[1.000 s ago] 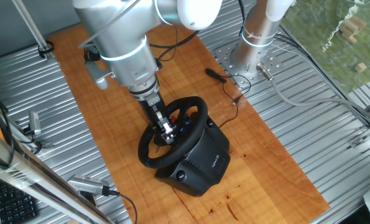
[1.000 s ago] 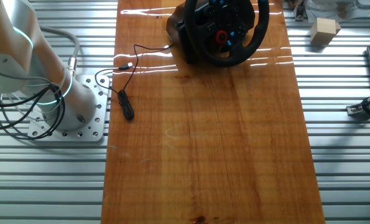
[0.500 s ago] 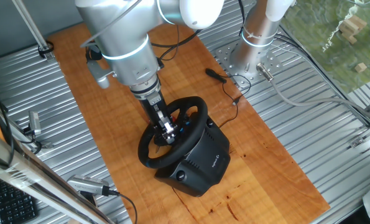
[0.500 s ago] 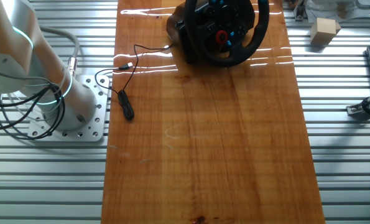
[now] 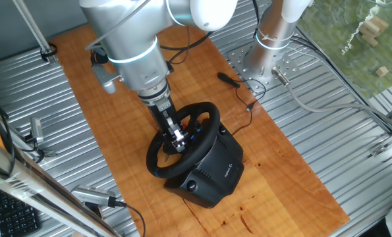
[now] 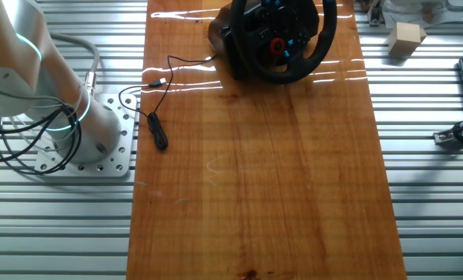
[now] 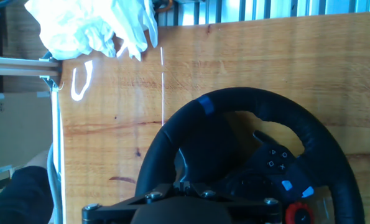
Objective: Rotate the steering wheel 90 degrees counterclockwise
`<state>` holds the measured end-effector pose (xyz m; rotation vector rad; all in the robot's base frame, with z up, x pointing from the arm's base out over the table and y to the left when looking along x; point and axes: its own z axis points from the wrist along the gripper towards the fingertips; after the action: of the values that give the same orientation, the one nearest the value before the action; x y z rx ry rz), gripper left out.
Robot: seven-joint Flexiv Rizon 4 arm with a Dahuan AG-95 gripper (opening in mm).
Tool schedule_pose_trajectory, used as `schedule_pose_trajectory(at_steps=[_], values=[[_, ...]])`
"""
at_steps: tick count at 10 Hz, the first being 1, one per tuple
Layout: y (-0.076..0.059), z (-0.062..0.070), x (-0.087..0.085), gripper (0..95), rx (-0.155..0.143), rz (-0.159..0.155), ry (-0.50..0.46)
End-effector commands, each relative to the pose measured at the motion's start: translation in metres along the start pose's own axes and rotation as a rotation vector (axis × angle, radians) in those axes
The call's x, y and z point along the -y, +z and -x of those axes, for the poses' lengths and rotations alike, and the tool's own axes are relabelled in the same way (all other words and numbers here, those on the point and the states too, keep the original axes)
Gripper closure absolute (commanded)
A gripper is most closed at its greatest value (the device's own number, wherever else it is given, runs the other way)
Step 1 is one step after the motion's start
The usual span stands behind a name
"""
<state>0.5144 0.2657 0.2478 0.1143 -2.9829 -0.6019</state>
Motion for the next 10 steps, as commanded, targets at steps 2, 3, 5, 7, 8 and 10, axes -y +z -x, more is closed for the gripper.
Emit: schedule_pose_trajectory(at_steps=[2,3,5,7,8,10], values=[[0.0000,0.0004,-0.0005,95.0,0.007,0.010,-0.008],[-0.0001,0.0004,-0.0007,95.0,0.007,0.010,-0.009],[-0.0001,0.0004,-0.0008,95.0,0.003,0.007,-0.008],[-0.0001,0.0004,-0.0008,95.0,0.003,0.003,-0.015],[-0.0001,0.0004,-0.0008,95.0,0.007,0.001,-0.024],[-0.0001,0.0004,-0.0008,95.0,-0.021,-0.025,-0.101]])
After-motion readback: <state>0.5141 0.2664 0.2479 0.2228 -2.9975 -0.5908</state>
